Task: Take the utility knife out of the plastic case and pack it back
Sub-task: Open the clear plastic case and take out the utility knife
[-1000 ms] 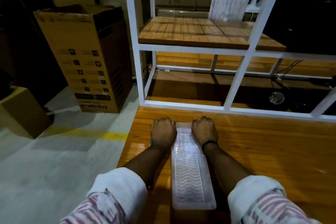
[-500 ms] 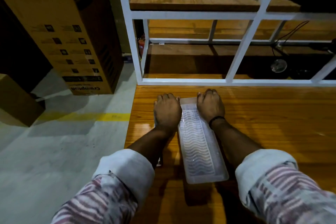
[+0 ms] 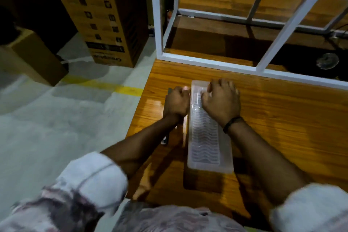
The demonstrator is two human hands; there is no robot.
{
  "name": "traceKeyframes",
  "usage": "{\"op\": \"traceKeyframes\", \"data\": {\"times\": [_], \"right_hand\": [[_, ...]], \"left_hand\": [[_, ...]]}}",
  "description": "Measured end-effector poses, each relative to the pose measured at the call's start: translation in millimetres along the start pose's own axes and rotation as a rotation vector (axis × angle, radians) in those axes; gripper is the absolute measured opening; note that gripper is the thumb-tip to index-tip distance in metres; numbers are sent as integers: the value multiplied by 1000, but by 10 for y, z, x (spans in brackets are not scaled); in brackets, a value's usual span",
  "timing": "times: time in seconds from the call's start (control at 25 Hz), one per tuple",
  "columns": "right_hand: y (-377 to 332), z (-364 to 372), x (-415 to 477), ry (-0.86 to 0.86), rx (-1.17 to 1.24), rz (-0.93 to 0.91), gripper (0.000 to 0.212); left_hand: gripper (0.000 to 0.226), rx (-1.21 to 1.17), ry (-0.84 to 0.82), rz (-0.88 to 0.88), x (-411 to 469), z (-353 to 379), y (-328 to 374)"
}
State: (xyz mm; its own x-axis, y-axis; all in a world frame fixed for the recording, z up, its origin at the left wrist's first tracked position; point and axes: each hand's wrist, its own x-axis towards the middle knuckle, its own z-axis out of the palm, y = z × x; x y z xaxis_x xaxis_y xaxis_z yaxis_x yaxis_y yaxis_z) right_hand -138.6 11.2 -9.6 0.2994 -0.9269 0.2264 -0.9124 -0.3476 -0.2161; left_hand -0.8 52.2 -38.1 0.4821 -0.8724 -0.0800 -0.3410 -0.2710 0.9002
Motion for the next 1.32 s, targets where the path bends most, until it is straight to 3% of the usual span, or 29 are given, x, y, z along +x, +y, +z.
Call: {"op": "traceKeyframes", "data": {"times": [0.16,0.36,0.72,0.92,1.12,1.32], "right_hand": [[-300,-115,-366,-261,-47,81,85],[-443,-110,-444,-281,-103,80,84],[-344,-116,-525,-219,-7,42,84],[-249,-267,-799,-455,14,-42,98],[-340,-535,-1203,-642,-53,52,124],[-431,-497,-1207,-631,-42,92,121]], "left_hand": [[58,-457,-139,-258,-493,-180,-104],[55,-457,-195,-387,-674,-256,109],[48,-428,-255,-426,-563,-335,156],[42,-462,-322,-389,-581,-381,127],[37,-472,-323,-404,-631,-324,89],[33,-477,-363,-356,-635,-320,38]]}}
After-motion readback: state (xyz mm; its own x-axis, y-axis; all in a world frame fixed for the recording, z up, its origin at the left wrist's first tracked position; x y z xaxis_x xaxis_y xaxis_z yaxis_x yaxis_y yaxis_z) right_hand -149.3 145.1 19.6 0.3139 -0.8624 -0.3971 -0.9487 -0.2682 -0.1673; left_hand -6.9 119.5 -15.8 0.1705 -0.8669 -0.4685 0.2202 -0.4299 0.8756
